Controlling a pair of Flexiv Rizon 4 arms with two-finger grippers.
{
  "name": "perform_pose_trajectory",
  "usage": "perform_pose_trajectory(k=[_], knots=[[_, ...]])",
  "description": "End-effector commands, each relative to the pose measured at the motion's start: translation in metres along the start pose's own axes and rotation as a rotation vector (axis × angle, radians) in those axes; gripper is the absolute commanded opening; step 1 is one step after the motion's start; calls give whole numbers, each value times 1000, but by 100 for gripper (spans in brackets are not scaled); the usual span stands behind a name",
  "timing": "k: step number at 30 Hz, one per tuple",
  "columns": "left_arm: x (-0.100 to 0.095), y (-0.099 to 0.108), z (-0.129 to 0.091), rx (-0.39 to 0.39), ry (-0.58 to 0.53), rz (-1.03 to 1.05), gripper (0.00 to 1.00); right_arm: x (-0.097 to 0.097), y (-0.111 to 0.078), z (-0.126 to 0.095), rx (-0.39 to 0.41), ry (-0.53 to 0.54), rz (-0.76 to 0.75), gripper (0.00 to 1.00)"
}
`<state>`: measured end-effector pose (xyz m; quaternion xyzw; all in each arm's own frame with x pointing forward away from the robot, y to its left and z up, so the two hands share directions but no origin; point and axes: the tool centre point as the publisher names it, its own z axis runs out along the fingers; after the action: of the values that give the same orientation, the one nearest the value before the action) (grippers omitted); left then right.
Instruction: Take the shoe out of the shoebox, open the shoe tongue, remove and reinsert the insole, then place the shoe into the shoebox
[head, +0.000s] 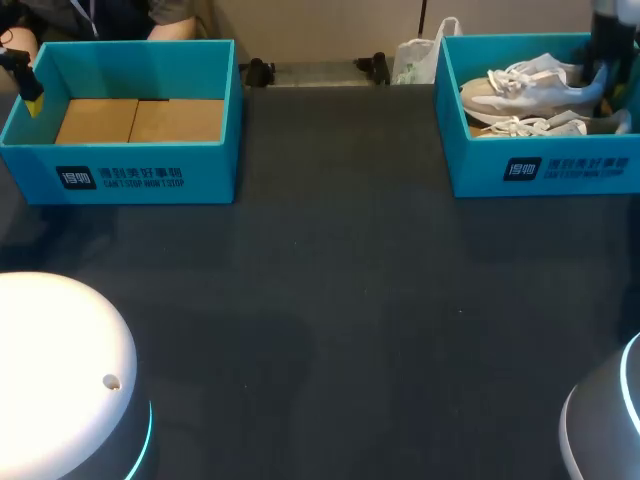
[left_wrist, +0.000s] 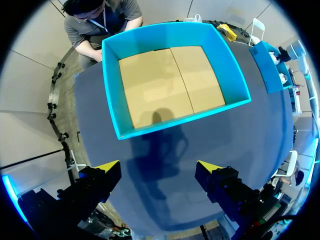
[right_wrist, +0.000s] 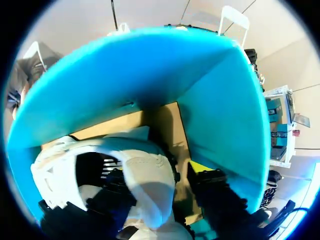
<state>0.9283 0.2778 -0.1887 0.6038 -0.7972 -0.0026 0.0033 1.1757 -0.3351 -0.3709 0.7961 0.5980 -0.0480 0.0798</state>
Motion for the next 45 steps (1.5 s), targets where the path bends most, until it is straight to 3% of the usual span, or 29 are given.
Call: perform_pose_trajectory(k=[1,2,19,25,34,45], knots=[[0,1,0,0,-1,0,100,-2,-6,-21,-8,-2,7,92],[0,1,0,0,-1,0,100,-2,-7,-26,-12,1,10,100],[0,1,0,0,-1,0,100,11,-44,-104,-39,69,-1,100],[0,1,0,0,-1,0,100,15,-70,-135,-33,85,-7,100],[0,1,0,0,-1,0,100,19,-110,-162,-20,74,-35,100],[0,1,0,0,-1,0,100,19,-128,-194,-13,45,16,100]])
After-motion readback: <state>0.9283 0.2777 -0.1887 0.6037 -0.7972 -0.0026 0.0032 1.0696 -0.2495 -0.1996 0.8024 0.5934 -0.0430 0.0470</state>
